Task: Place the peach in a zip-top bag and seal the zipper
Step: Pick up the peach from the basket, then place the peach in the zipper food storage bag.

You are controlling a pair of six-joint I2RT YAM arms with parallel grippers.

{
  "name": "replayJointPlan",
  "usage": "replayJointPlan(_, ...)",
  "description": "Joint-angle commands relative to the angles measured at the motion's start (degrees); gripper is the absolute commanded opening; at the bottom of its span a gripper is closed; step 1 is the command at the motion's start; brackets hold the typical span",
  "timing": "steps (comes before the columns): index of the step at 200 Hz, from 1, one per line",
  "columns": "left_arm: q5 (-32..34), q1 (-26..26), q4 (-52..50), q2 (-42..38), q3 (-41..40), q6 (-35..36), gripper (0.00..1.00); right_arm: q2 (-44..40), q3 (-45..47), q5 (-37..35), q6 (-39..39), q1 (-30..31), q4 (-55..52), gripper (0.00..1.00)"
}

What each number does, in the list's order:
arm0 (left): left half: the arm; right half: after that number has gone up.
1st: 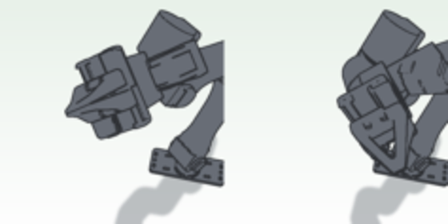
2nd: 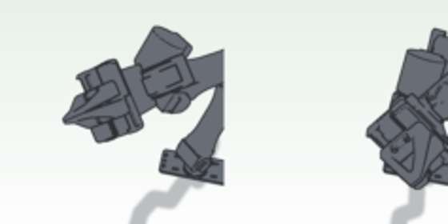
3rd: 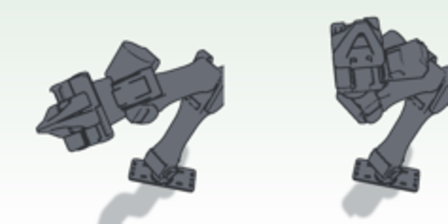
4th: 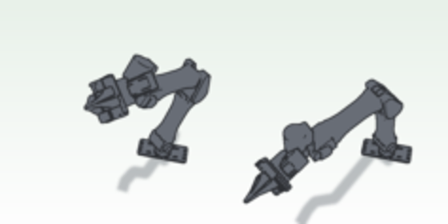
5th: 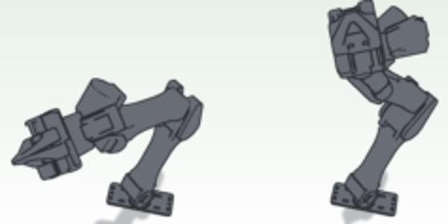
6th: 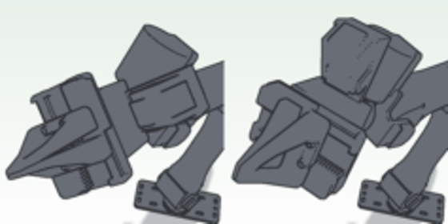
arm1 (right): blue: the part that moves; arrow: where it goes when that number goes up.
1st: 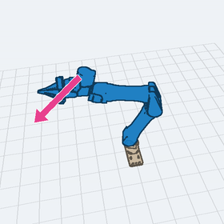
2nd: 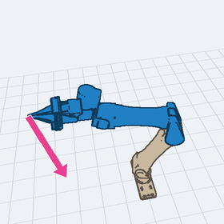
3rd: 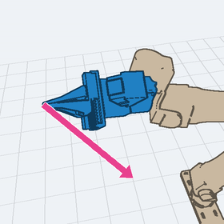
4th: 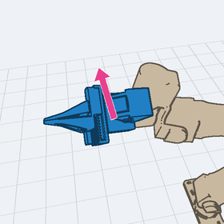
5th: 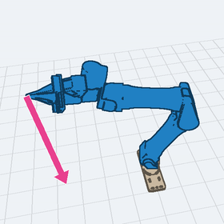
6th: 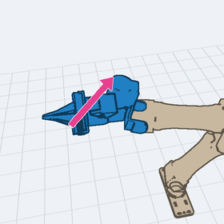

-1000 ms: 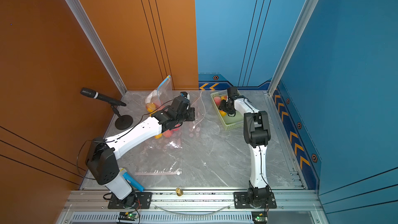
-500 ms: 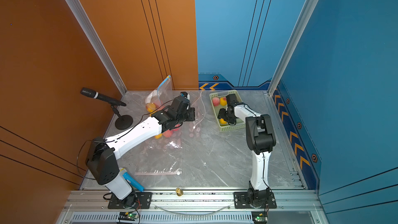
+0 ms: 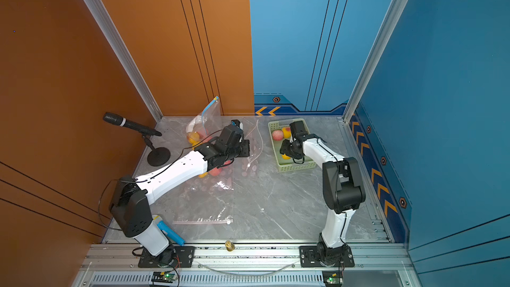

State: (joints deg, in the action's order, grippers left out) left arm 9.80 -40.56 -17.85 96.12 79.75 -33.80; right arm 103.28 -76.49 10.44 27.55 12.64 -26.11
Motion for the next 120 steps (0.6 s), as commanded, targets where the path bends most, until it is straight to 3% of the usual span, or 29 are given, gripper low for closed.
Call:
replayJointPlan(1, -1.44, -0.3, -0.97, -1.48, -0.16, -1.27, 0.0, -6.26, 0.62, -1.74, -1.07, 1.21, -0.53, 0.37)
replayJointPlan(66, -3.54, -0.62, -0.28, -0.31, 1.47, -2.87, 0.0, -19.86, 2.79, 2.51, 2.6, 10.29, 7.11, 0.38)
replayJointPlan(120, -4.62, -1.76, 0.5, -0.72, 2.65, -3.24, 0.0, -18.66, 2.79, 0.73, 4.11, 17.89, 10.49, 0.38)
